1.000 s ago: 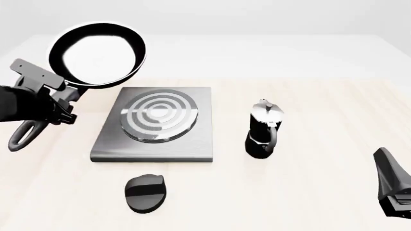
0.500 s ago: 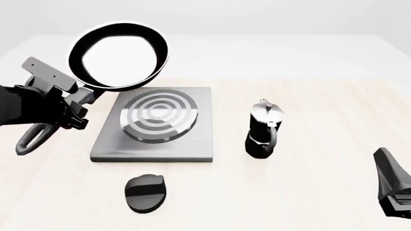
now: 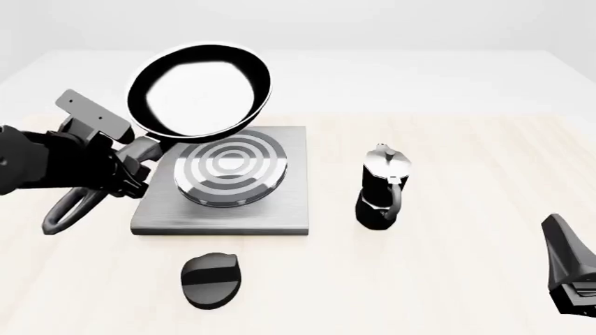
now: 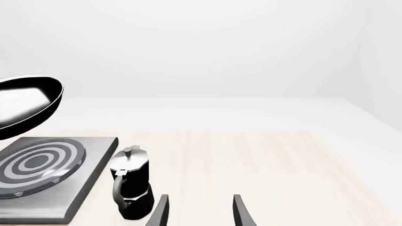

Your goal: Turn on the stove and put the frying pan on it.

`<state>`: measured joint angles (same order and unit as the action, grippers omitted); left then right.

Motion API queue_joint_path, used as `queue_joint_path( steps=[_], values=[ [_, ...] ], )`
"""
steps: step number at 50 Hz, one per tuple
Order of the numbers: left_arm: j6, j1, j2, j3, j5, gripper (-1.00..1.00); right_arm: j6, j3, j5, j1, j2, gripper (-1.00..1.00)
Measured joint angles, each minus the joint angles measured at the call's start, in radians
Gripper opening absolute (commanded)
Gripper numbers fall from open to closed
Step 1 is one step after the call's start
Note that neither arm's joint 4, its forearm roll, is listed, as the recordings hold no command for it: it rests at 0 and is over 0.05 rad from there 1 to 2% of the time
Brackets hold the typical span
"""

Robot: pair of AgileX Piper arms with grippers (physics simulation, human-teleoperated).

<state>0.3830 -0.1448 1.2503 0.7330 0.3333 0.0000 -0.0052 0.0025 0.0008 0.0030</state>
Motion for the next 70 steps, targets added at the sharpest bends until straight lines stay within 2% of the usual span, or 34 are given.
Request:
queue_joint_path(
  steps=[21,40,70],
  values=[
    [-0.019,-0.059,-0.012,-0.018,0.038,-1.00,0.000,0.000,0.000,0.000,0.000,1.00],
    [-0.081,-0.074,-0.032,-0.018,0.059,-1.00,0.000,0.000,0.000,0.000,0.000,1.00],
    [-0.114,-0.091,-0.017,-0.011,0.085,-1.00,0.000,0.000,0.000,0.000,0.000,1.00]
  ],
)
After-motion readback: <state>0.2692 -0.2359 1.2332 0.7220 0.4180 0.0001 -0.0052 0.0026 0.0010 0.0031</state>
